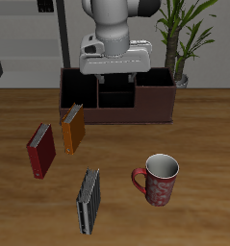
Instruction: Place the red book into the back desk caddy's left compartment
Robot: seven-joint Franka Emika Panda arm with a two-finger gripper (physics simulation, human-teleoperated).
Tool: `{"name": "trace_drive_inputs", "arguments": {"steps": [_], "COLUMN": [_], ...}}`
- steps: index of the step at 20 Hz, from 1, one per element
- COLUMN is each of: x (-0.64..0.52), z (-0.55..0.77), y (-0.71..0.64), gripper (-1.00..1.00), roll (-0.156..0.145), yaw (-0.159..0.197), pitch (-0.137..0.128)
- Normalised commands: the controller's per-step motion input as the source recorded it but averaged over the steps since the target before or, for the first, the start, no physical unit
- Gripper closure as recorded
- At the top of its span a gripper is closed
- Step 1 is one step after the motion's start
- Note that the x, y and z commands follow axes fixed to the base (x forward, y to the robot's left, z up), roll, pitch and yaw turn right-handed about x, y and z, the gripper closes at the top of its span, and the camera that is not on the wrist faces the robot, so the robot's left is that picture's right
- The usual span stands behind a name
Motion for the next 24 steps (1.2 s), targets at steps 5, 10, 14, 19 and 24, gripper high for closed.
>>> {"name": "trace_drive_inputs", "arguments": {"steps": [5,10,14,19,24], "x": [0.05,0.12,0.21,0.33,0.22], "z": [0.03,0.05,-0.04,-0.03,-0.08], "y": [-0.21,-0.43,-0.83,-0.92,-0.45], "gripper": [-1.0,-1.0,-1.0,-1.0,-1.0], "roll": [-0.028,0.018,-0.065,-0.1,-0.06], "yaw": [-0.006,-0.035,-0.044,-0.051,-0.018], "pitch": [-0.022,-0.037,-0.02,-0.025,0.0]}}
